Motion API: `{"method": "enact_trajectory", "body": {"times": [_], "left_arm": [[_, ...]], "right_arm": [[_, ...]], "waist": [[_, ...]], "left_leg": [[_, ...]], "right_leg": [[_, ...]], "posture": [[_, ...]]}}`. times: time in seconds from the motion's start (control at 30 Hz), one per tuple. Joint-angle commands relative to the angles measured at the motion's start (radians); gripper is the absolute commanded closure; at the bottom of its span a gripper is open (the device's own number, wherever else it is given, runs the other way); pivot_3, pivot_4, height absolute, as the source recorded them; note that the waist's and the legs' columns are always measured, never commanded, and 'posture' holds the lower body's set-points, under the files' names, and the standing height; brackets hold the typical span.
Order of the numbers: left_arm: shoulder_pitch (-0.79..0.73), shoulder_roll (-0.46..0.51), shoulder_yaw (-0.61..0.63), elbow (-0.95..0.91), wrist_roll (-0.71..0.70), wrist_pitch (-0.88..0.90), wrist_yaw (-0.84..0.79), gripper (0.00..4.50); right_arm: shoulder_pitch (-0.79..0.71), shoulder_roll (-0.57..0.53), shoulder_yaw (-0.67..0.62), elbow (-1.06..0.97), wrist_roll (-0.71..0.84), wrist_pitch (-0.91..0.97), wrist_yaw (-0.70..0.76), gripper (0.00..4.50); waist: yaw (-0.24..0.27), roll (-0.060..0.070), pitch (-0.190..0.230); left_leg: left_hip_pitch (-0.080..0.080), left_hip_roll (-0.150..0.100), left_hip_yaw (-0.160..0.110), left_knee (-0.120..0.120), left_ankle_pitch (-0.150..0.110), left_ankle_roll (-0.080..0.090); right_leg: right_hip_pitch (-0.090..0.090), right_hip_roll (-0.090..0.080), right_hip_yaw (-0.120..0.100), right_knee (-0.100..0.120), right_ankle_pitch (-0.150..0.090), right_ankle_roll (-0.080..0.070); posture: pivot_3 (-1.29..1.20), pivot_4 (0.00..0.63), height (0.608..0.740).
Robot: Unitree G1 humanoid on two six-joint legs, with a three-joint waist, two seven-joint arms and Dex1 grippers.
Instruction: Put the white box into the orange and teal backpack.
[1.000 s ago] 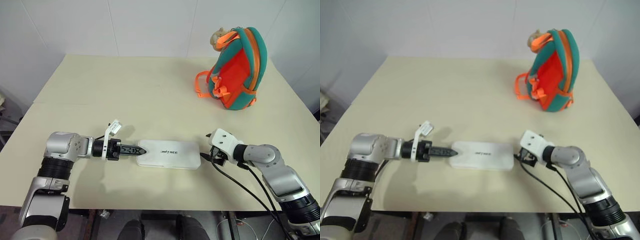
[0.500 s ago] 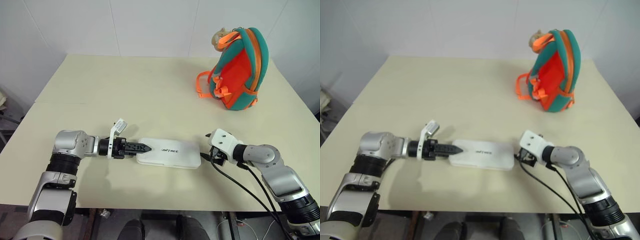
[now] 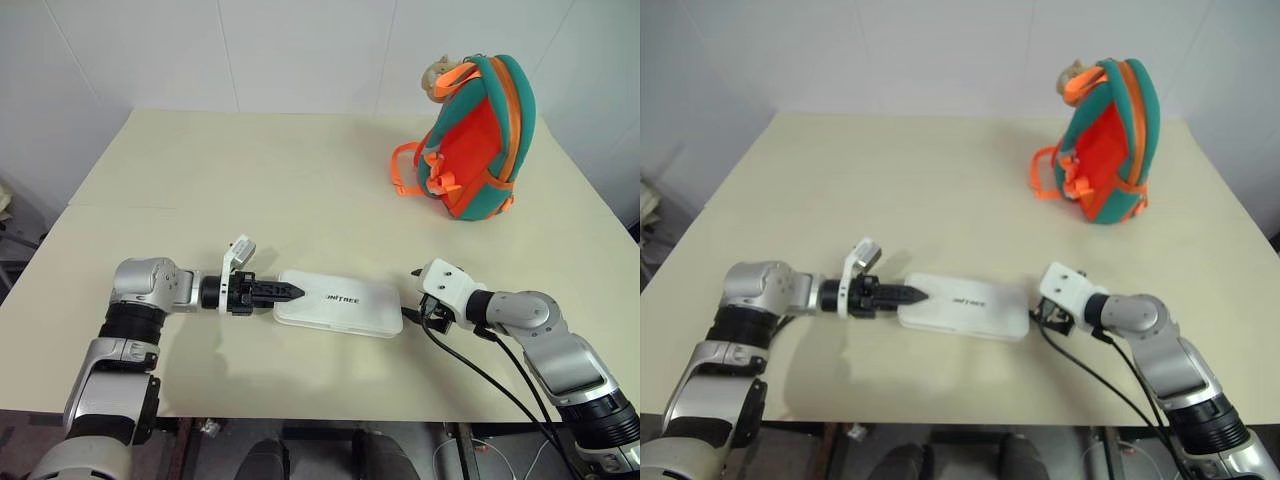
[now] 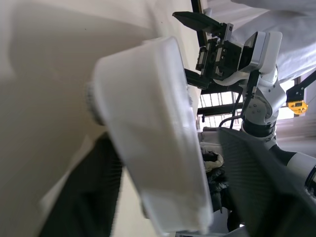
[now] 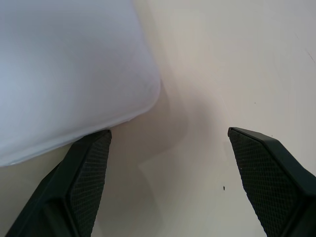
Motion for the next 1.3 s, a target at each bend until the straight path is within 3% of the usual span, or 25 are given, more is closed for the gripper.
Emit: {"method": "enact_trajectory", "body": {"times": [0.03, 0.1, 0.33, 0.77, 1.03, 1.17, 1.3], "left_arm": [[-0.026, -0.007, -0.004, -0.007, -0.02, 0.005, -0.014, 2.78], [-0.034, -0.011, -0.014, 0.002, -0.011, 0.001, -0.007, 3.24], [-0.046, -0.018, 0.015, -0.042, -0.043, 0.035, 0.004, 3.26], [-0.064, -0.032, 0.343, -0.071, -0.12, 0.182, 0.189, 3.26], [-0.053, -0.111, 0.616, -0.127, -0.146, 0.225, 0.39, 3.26], [-0.058, -0.175, 0.746, -0.169, -0.167, 0.225, 0.495, 3.26], [-0.052, -0.213, 0.793, -0.199, -0.217, 0.225, 0.565, 3.26]], "right_arm": [[0.006, -0.008, -0.026, -0.033, 0.004, -0.002, 0.002, 0.0], [0.005, -0.009, -0.029, -0.033, 0.003, -0.003, 0.003, 0.0], [0.004, -0.009, -0.042, -0.032, 0.003, -0.007, 0.0, 0.0], [0.013, -0.017, -0.181, -0.034, 0.043, 0.013, -0.026, 0.0], [-0.085, 0.095, -0.346, 0.031, 0.056, 0.101, -0.259, 0.0], [-0.183, 0.133, -0.384, 0.165, 0.009, 0.013, -0.418, 0.0], [-0.271, 0.145, -0.393, 0.313, -0.015, -0.08, -0.512, 0.0]], "waist": [[0.0, 0.0, 0.0], [0.0, 0.0, 0.0], [0.0, 0.0, 0.0], [-0.001, 0.0, 0.0], [0.0, 0.0, 0.0], [0.0, 0.0, 0.0], [-0.002, 0.0, 0.0]], "left_leg": [[0.0, 0.0, 0.0, 0.0, 0.0, 0.0], [0.0, 0.0, 0.0, 0.0, 0.0, 0.0], [0.0, 0.0, 0.0, 0.0, 0.0, 0.0], [0.0, 0.0, 0.0, 0.0, 0.0, 0.0], [0.0, 0.0, -0.001, 0.0, 0.001, -0.003], [0.0, 0.0, -0.001, -0.001, 0.002, -0.006], [0.0, 0.0, 0.0, -0.002, 0.003, -0.008]], "right_leg": [[0.0, 0.0, 0.0, 0.0, 0.0, 0.0], [0.0, 0.0, 0.0, 0.0, 0.0, 0.0], [0.0, 0.0, 0.0, 0.0, 0.0, 0.0], [0.0, 0.0, 0.0, 0.0, 0.0, 0.0], [0.0, -0.001, 0.0, 0.0, 0.0, 0.0], [-0.001, -0.001, 0.0, 0.0, 0.0, 0.0], [-0.001, -0.002, 0.0, -0.001, 0.0, 0.0]], "posture": [[0.0, 0.15, 0.74], [0.0, 0.15, 0.74], [0.0, 0.15, 0.74], [0.0, 0.15, 0.74], [0.0, 0.15, 0.74], [0.0, 0.15, 0.74], [0.0, 0.15, 0.74]]}}
